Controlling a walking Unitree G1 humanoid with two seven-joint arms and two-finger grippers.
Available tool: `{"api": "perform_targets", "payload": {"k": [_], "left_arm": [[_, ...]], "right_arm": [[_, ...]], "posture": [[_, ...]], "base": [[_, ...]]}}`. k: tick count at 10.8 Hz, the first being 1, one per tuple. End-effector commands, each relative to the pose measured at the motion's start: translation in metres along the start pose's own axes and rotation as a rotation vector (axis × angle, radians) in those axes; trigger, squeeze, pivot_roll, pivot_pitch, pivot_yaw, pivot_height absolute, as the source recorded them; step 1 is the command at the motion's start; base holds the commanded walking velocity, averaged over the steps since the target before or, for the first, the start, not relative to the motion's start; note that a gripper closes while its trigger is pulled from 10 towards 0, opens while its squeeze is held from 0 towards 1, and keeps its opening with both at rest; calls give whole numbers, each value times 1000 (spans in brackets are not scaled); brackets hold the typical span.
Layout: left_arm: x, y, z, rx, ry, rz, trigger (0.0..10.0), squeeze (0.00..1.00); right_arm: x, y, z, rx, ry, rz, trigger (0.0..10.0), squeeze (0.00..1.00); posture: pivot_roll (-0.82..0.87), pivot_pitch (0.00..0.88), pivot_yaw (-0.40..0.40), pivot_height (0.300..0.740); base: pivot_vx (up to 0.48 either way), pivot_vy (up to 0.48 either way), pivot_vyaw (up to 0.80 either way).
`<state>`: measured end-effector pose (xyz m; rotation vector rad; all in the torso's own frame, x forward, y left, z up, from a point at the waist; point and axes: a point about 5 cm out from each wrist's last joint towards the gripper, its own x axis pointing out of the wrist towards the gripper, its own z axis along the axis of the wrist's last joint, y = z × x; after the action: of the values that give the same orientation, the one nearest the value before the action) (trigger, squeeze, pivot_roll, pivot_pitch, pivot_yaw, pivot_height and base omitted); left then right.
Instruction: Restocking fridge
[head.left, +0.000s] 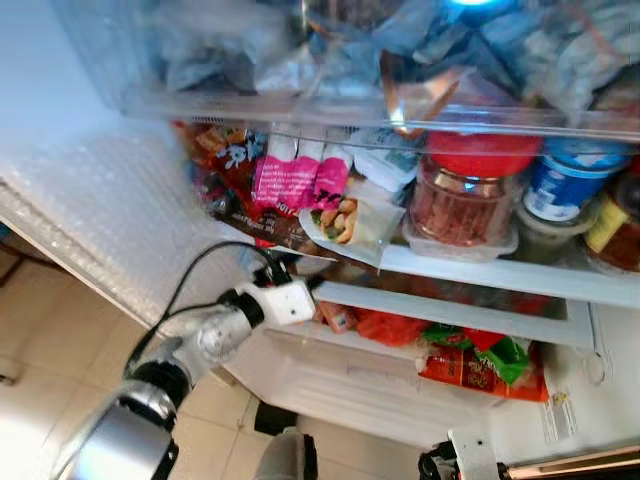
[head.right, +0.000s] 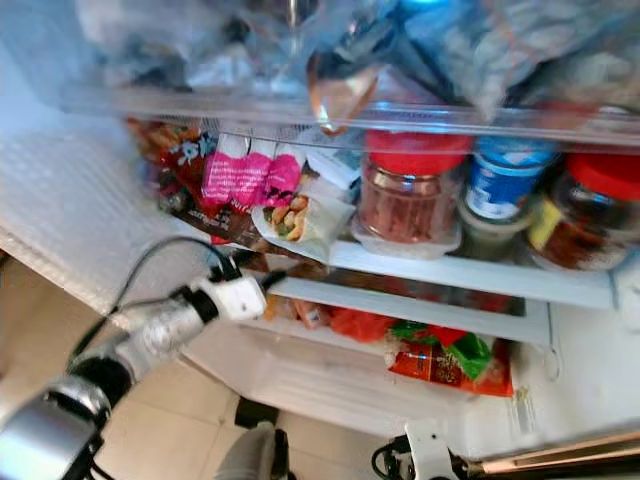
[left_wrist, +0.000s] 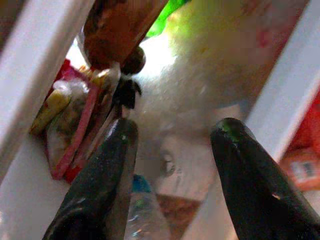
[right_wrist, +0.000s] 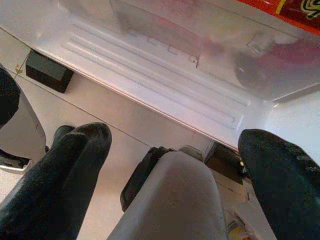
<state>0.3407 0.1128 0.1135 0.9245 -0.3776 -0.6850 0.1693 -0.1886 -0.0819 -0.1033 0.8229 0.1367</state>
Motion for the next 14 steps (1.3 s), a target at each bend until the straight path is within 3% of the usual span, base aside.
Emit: {"api": "perform_targets", "payload": {"k": [1, 3, 4, 5, 6, 7, 9, 10, 11, 12, 14], "left_arm": [[-6, -8, -1, -6, -11, -39, 10000, 0], [-10, -16, 7, -22, -62, -34, 10000, 0], [-13, -18, 8, -73, -60, -11, 10000, 0], [-16, -22, 10, -137, -60, 5, 10000, 0], [-19, -35, 19, -260, -65, 13, 10000, 0], [-26, -52, 32, -325, -74, 6, 10000, 0], [-41, -60, 39, -421, -30, 58, 10000, 0], [-61, -57, 33, -545, 83, 162, 10000, 0], [-76, -52, 25, -611, 170, 257, 10000, 0], [-100, -47, 6, -644, 313, 377, 10000, 0], [-146, -57, -38, -813, 637, 530, 10000, 0]], "right_arm": [[-20, 33, -64, 25, 275, 123, 10000, 0], [-23, 20, -67, 24, 280, 114, 10000, 0], [-25, 13, -68, 23, 286, 103, 10000, 0], [-26, 8, -68, 24, 290, 92, 10000, 0], [-27, -3, -68, 29, 291, 71, 10000, 0], [-25, 0, -65, 17, 290, 75, 10000, 0], [-25, -3, -65, 10, 294, 74, 10000, 0], [-28, -9, -67, 8, 302, 67, 10000, 0], [-29, -13, -68, 7, 306, 62, 10000, 0], [-31, -19, -70, 5, 313, 52, 10000, 0], [-28, -10, -67, -10, 312, 63, 10000, 0]], "posture": [[-56, 102, 141, 640], [-50, 73, 139, 640], [-50, 56, 141, 640], [-56, 44, 137, 640], [-48, 27, 118, 640], [-38, 19, 99, 640], [-17, 4, 67, 640], [-8, 0, 55, 640], [-4, 0, 50, 640], [9, 0, 40, 640], [16, 0, 32, 640]], "base": [[0, 0, 0], [0, 0, 0], [0, 0, 0], [0, 0, 0], [0, 0, 0], [0, 0, 0], [0, 0, 0], [0, 0, 0], [0, 0, 0], [0, 0, 0], [0, 0, 0]]}}
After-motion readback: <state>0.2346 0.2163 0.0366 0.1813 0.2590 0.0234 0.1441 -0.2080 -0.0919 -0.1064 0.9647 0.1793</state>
